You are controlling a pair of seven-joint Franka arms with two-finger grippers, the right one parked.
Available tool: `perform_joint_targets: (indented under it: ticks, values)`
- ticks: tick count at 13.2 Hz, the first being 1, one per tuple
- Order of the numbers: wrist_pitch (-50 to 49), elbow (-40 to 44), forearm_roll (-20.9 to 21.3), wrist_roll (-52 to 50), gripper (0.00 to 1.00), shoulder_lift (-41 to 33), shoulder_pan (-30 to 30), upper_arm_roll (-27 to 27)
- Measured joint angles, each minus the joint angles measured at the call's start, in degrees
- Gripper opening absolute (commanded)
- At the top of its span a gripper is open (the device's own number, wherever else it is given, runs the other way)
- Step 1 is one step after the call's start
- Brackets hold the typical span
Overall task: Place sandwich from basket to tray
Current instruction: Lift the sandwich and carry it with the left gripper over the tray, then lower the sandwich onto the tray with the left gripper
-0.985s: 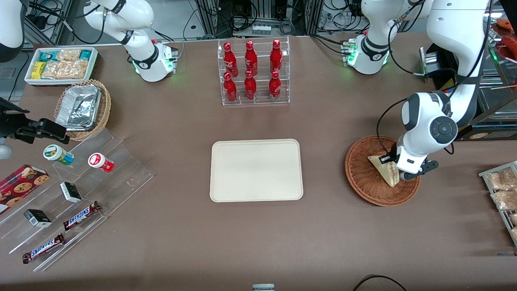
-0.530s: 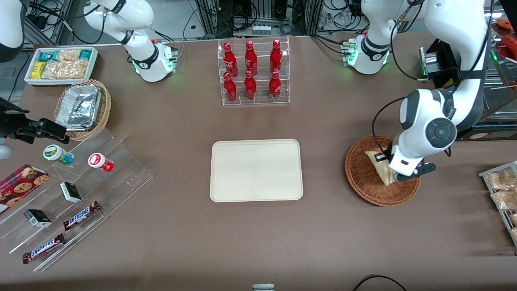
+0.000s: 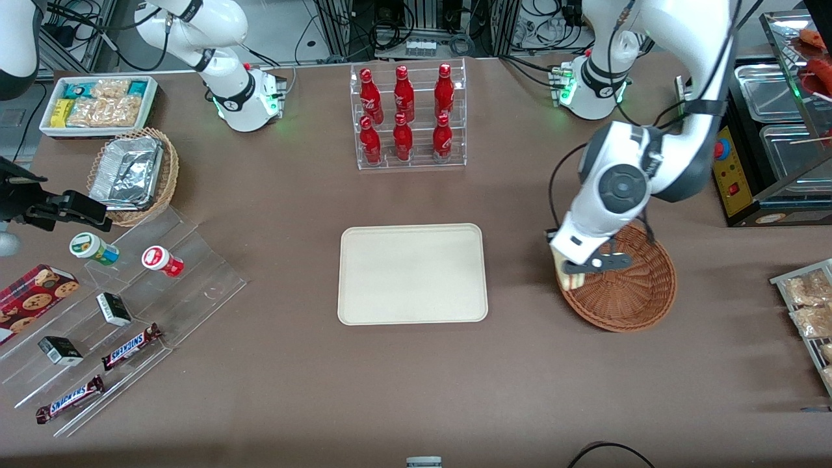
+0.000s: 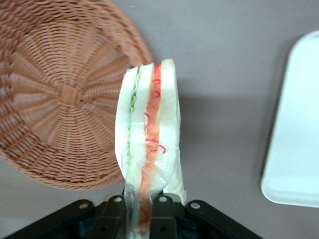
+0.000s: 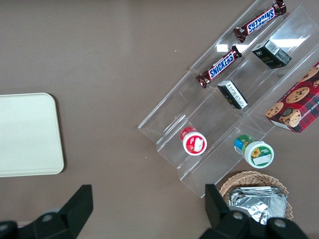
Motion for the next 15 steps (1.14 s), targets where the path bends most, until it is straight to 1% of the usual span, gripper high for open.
perform_joint_targets:
  ticks: [6, 10, 12, 15]
  values:
    - [0.1, 5.8, 0.0, -1.1, 0.00, 5.3, -9.3, -0.2]
    - [0.1, 13.5, 0.0, -5.4, 0.00, 11.5, -14.4, -0.3]
    - [0.1, 18.2, 0.0, -7.8, 0.00, 16.0, -16.1, -0.3]
    - [0.2, 24.0, 0.0, -8.2, 0.00, 21.5, -16.9, -0.3]
